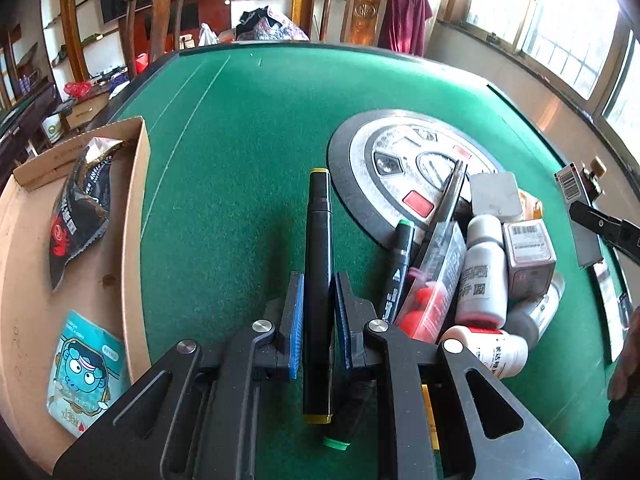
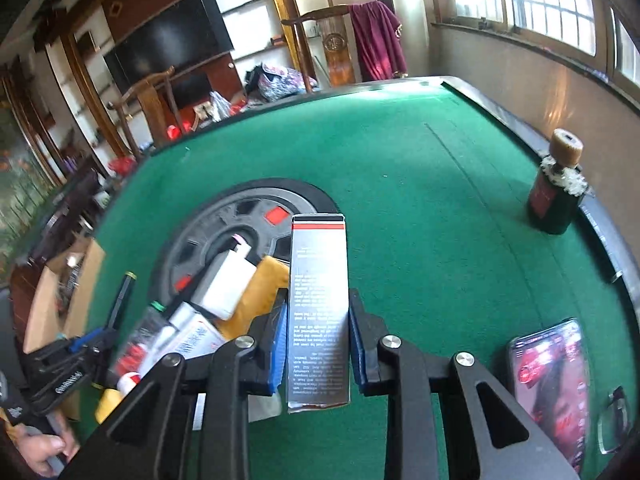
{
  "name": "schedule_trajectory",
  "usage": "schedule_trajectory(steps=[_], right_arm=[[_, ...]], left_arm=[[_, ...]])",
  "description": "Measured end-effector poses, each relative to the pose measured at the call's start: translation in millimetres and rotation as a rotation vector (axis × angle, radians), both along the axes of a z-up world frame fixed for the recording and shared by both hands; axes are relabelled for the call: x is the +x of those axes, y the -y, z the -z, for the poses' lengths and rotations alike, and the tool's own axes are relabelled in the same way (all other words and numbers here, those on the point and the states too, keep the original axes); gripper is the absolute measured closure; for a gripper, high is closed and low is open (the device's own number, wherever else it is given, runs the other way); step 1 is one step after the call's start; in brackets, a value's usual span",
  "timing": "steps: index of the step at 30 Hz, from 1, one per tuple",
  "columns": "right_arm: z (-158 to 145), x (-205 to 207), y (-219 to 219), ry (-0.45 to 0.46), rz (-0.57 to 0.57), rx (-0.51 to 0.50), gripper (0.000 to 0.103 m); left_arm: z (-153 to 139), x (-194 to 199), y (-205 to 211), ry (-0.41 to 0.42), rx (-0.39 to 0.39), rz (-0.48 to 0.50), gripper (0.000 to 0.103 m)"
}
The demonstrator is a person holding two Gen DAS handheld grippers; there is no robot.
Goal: Organize objects
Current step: 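Carry the black marker and white box toward the cardboard tray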
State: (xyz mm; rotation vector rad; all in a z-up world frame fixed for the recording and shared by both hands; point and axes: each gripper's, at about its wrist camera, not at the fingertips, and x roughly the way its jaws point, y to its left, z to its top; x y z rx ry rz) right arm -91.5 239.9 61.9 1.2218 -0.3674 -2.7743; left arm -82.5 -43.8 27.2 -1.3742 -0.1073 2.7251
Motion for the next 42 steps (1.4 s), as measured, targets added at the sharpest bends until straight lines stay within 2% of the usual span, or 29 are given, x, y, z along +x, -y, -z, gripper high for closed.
schedule_trajectory(steps=[7,17,24,35,42], right_arm=[[-11,-1,11,-0.035,-0.045,-0.033,0.077],[-6,4,32,-0.047,-0.103,-0.032,0.077],[-4,5,44,-0.04,-0.116,-0.053,0.077],[-9,20,93,-0.022,-0.205,-0.106,0.077],[-21,29,134,-0.029,-0.279,-0.102,0.077]], left_arm=[[-7,3,3,-0.023,0.015,-0.004,0.089],[-12,7,5,-0.036,0.032,-0.003,0.089],[-24,12,10,-0.062,0.073,0.0,0.089],[-53,32,32,-0.122,0.156,-0.025,0.089],[-65,53,68,-0.149,0.176,-0.075,0.089]])
